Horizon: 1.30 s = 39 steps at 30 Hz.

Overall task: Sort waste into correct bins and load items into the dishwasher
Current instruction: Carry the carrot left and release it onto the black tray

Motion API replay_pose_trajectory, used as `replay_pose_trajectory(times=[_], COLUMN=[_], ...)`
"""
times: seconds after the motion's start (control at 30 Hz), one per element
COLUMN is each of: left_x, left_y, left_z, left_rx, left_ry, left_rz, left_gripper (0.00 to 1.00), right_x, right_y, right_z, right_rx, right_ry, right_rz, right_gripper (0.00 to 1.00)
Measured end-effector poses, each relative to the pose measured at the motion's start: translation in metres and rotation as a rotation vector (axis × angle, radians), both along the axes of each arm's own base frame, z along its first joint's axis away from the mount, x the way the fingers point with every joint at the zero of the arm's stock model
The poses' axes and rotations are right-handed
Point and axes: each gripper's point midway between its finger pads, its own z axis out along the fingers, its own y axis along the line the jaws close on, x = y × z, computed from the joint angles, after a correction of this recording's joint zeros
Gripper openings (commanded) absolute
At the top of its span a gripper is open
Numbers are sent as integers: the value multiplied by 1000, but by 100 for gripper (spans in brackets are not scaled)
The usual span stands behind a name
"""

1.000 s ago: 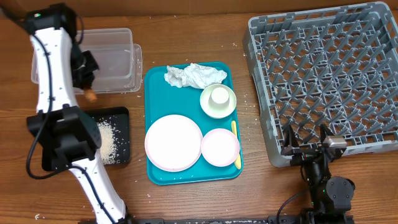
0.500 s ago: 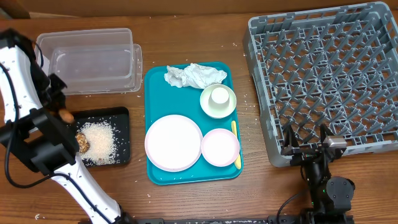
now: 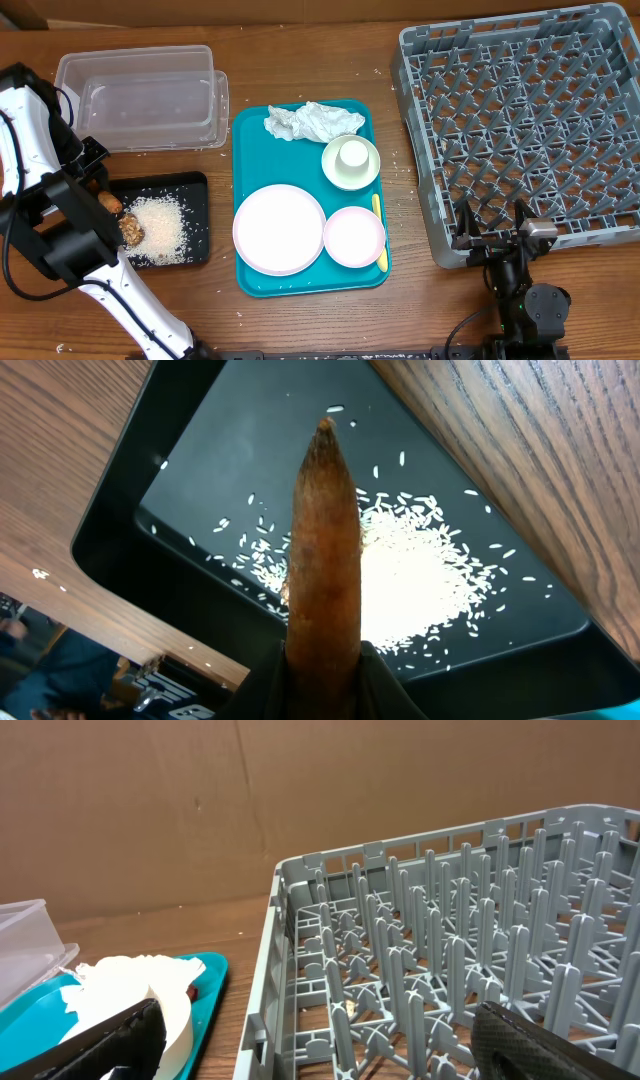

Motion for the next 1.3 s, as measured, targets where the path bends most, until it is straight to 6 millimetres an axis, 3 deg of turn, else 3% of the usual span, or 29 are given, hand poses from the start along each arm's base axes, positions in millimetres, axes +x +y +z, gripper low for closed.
replay_pose_trajectory(times=[0.2,0.43,0.53,0.63,1.0,1.3], left_x=[-13,-27,-29,-28,-32,-7], left_y=[-7,-15,-16,-16,-18,-8], left_z=[-12,-39,-44,-45,-40,-2], left_rx=[-29,-54,-57,-53,-64,-18], left_ry=[58,111,116,111,130,20], left_rz=[11,20,20,23,22,14], left_gripper=[7,12,28,28,29,31], right_x=[0,0,0,0,0,0], right_y=[0,0,0,0,0,0], right_z=[0,0,0,0,0,0], right_rx=[0,0,0,0,0,0], right_ry=[-1,0,0,0,0,0], right_rz=[0,0,0,0,0,0], right_gripper=[100,100,100,100,100,100])
